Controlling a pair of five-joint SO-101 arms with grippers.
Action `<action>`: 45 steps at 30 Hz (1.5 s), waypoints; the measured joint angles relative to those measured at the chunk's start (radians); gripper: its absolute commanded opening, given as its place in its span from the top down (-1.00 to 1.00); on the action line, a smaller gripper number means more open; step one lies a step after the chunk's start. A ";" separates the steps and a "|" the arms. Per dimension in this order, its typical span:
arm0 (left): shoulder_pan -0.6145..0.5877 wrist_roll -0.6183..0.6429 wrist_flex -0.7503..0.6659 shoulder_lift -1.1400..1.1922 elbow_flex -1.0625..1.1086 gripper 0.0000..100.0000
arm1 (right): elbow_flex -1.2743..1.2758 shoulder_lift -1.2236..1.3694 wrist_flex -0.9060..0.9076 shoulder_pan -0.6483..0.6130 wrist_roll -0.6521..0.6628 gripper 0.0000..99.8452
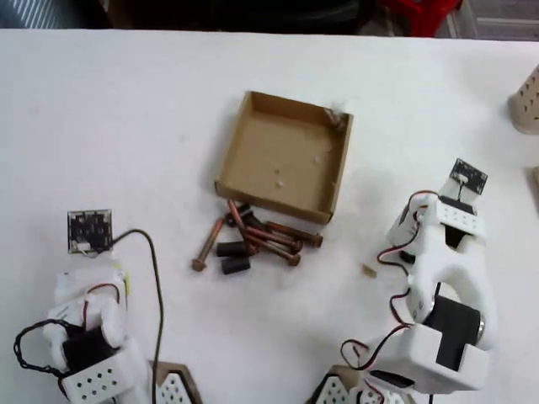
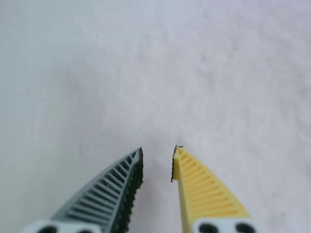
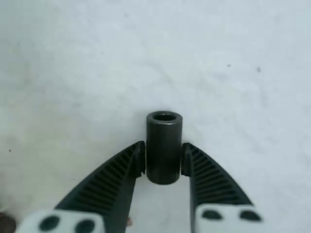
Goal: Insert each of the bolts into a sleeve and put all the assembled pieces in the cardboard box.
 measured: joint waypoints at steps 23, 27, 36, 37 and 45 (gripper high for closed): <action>0.000 0.000 0.000 0.000 0.000 0.75 | 0.026 -0.080 0.061 -0.020 0.288 0.97; 0.000 0.000 0.000 0.000 0.000 0.97 | 0.068 -0.129 0.061 -0.044 0.308 0.97; 0.000 0.014 -0.054 0.000 -0.017 0.96 | 0.249 -0.362 0.025 -0.075 0.311 0.97; 0.000 0.035 -0.066 0.000 -0.025 0.96 | 0.265 -0.384 0.021 -0.080 0.311 0.97; 0.000 0.118 -0.081 0.000 -0.129 0.96 | 0.285 -0.425 0.017 -0.084 0.353 0.97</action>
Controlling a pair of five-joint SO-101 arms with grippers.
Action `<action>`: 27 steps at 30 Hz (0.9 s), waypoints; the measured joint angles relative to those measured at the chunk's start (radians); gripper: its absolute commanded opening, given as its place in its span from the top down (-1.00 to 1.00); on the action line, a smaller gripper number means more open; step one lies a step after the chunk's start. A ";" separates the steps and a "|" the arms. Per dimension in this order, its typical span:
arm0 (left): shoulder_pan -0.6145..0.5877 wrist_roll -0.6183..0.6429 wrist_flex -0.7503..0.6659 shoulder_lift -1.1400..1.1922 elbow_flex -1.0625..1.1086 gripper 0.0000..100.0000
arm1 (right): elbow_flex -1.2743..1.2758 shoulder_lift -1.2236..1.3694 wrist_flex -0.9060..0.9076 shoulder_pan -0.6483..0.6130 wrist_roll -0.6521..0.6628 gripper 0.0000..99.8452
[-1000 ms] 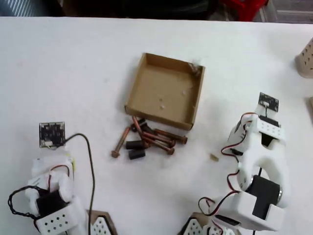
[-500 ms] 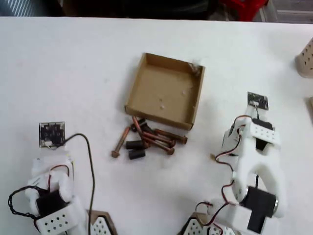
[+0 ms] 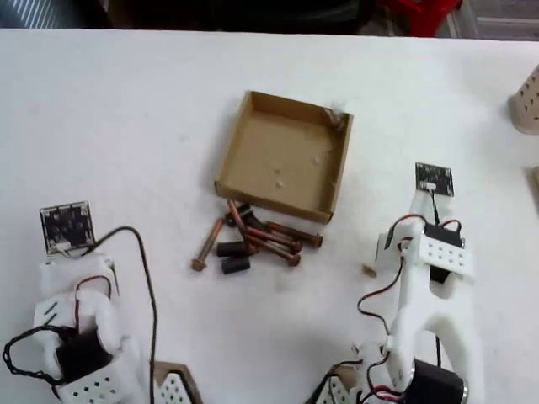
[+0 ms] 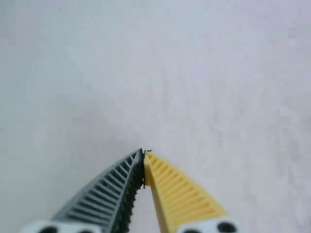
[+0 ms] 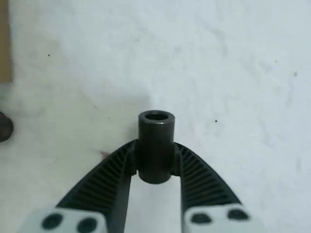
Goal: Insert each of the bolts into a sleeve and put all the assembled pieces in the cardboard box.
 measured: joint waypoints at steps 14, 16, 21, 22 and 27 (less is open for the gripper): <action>0.160 0.086 0.025 0.606 -0.512 0.95 | 0.000 0.000 0.000 -0.017 0.009 0.97; 0.212 0.126 0.025 0.709 -0.552 0.95 | 0.000 0.000 0.000 -0.017 0.009 0.97; 0.425 0.224 0.025 0.893 -0.580 0.95 | 0.000 0.000 0.000 -0.017 0.009 0.97; 0.480 0.241 0.021 0.924 -0.580 0.95 | 0.000 0.000 0.000 -0.017 0.009 0.97; 0.764 0.299 -0.083 1.068 -0.559 0.95 | 0.000 0.000 0.000 -0.017 0.009 0.97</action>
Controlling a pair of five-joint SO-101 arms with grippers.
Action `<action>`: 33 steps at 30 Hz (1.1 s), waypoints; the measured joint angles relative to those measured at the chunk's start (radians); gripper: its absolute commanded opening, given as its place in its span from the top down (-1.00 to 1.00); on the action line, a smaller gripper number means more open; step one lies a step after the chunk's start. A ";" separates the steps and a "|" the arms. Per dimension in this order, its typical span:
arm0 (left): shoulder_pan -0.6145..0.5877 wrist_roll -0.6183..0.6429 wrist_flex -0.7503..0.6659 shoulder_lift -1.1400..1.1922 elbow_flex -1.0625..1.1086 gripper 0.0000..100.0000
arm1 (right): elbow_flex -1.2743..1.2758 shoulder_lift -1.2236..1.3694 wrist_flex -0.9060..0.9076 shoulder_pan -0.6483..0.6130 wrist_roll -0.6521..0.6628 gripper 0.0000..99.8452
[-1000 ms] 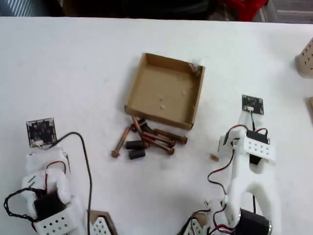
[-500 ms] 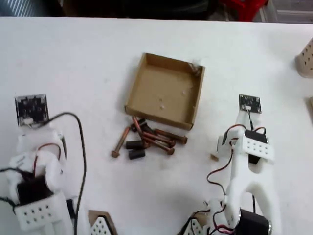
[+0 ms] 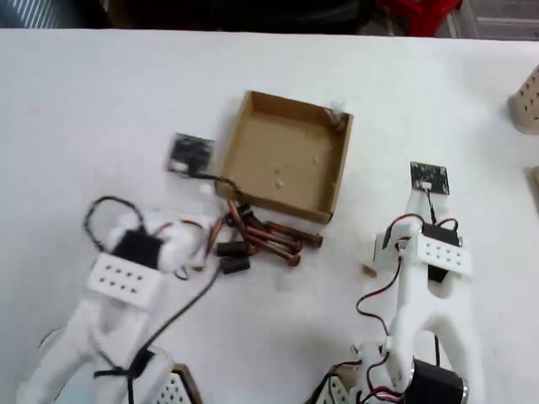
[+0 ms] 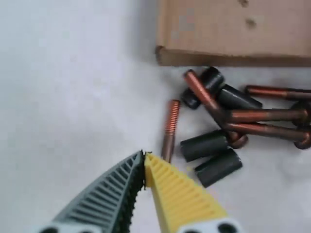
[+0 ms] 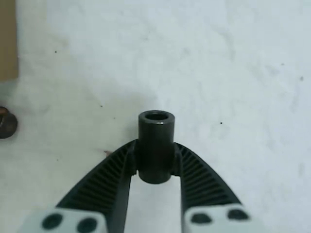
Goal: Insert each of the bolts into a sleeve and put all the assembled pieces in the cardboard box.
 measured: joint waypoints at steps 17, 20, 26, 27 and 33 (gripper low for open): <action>0.098 0.003 -0.143 0.147 0.068 0.63 | 0.000 0.000 0.000 0.000 0.000 0.97; 0.100 0.003 -0.212 0.147 0.121 0.69 | 0.000 0.000 0.000 0.000 0.000 0.97; 0.074 0.003 -0.276 0.147 0.140 0.70 | 0.000 0.000 0.000 0.000 0.000 0.97; 0.072 0.003 -0.278 0.147 0.140 0.70 | 0.000 0.000 0.000 0.000 0.000 0.97; 0.063 0.003 -0.292 0.265 0.129 0.70 | 0.000 0.000 0.000 0.000 0.000 0.97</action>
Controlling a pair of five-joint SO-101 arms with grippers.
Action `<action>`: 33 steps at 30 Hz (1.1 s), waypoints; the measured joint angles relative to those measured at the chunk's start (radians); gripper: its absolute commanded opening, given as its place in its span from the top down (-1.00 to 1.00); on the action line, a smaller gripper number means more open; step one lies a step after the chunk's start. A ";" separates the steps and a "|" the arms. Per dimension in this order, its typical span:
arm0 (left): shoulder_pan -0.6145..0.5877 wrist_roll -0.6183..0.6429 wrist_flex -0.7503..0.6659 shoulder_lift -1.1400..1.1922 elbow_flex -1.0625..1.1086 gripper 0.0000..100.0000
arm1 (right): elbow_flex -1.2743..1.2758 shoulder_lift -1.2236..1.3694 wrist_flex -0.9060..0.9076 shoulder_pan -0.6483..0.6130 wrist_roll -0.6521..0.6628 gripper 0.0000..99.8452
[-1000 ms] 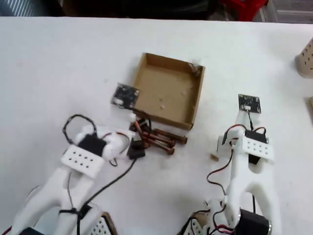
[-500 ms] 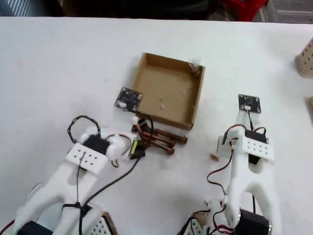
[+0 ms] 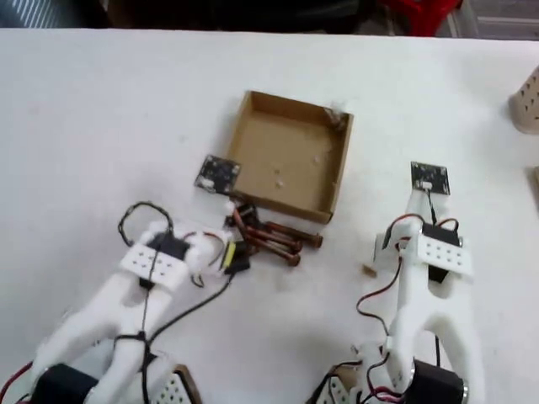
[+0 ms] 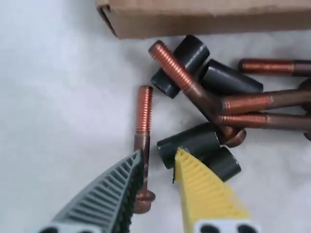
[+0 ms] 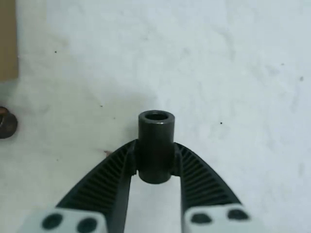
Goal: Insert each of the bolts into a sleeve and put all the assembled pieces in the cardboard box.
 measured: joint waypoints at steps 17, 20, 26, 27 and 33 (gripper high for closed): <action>-0.127 0.003 0.034 0.322 -0.198 0.95 | 0.000 0.000 0.000 0.000 0.000 0.97; -0.149 0.002 0.034 0.324 -0.198 0.93 | 0.000 0.000 0.000 0.000 0.000 0.97; -0.232 0.003 0.034 0.324 -0.198 0.95 | 0.000 0.000 0.000 0.000 0.000 0.97; -0.261 0.005 0.034 0.324 -0.204 0.95 | 0.000 0.000 0.000 0.000 0.000 0.97; -0.525 0.184 0.098 0.327 -0.302 0.95 | 0.000 0.000 0.000 0.000 0.000 0.97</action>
